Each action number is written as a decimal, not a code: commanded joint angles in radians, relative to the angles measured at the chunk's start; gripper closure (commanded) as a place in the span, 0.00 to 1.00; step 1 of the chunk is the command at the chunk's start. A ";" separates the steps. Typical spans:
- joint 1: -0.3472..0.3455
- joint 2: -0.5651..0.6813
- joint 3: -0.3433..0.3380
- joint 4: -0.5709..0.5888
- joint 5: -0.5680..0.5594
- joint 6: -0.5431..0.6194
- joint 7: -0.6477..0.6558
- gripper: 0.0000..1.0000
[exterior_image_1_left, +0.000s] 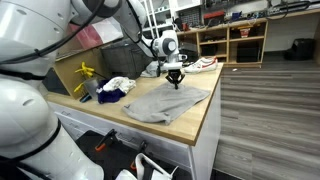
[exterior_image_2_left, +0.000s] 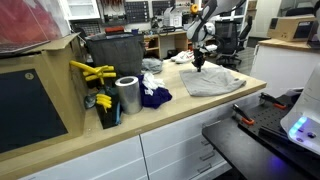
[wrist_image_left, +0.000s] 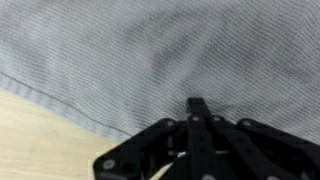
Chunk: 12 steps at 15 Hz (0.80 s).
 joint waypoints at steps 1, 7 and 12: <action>0.012 0.056 -0.009 0.073 -0.020 -0.008 0.049 1.00; 0.020 0.100 0.005 0.140 -0.008 -0.028 0.055 1.00; 0.047 0.151 0.010 0.232 -0.007 -0.055 0.088 1.00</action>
